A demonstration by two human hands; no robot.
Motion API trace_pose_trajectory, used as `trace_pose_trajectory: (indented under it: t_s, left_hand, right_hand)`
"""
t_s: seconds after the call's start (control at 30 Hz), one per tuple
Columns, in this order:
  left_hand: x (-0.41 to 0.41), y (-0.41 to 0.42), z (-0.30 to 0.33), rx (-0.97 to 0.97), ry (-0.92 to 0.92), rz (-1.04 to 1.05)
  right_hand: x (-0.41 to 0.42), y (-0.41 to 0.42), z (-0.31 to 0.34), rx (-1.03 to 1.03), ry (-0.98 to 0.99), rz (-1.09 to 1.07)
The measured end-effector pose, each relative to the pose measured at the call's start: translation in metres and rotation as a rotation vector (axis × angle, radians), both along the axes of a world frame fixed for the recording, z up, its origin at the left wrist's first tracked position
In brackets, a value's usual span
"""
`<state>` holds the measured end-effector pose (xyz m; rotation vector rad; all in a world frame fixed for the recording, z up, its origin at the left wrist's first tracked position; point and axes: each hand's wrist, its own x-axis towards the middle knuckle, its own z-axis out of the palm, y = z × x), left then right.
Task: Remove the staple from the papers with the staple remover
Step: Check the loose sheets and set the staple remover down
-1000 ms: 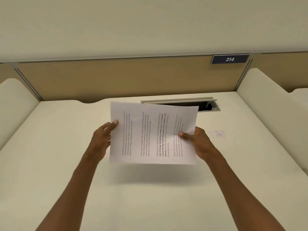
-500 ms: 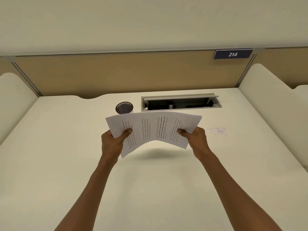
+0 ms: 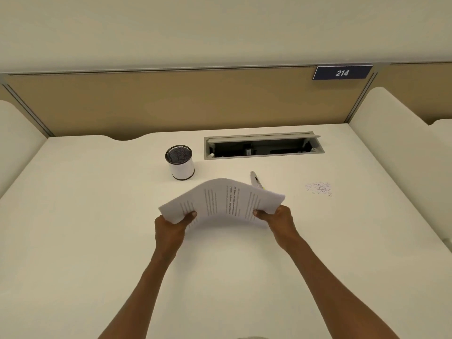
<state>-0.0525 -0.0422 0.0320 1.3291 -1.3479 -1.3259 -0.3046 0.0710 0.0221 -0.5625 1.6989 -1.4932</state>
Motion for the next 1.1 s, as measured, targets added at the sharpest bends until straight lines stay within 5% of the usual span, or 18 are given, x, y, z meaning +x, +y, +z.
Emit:
trace_pose_trajectory:
  t_s: [0.47,0.67,0.9,1.1]
  left_hand:
    - [0.011,0.0,-0.02,0.031,-0.103,-0.081]
    - [0.014,-0.003,-0.016,0.13,-0.076,-0.124]
    - [0.022,-0.01,0.002,0.153,-0.153,-0.192]
    - [0.023,-0.036,0.048,0.052,-0.389,-0.364]
  right_hand:
    - [-0.005,-0.007,-0.004,0.068,0.098,0.045]
    - [-0.022,-0.022,0.022,0.15,0.293,0.119]
    - [-0.022,-0.017,0.031,0.271,0.257,0.141]
    - [-0.006,-0.032,0.054,0.147,0.87,-0.024]
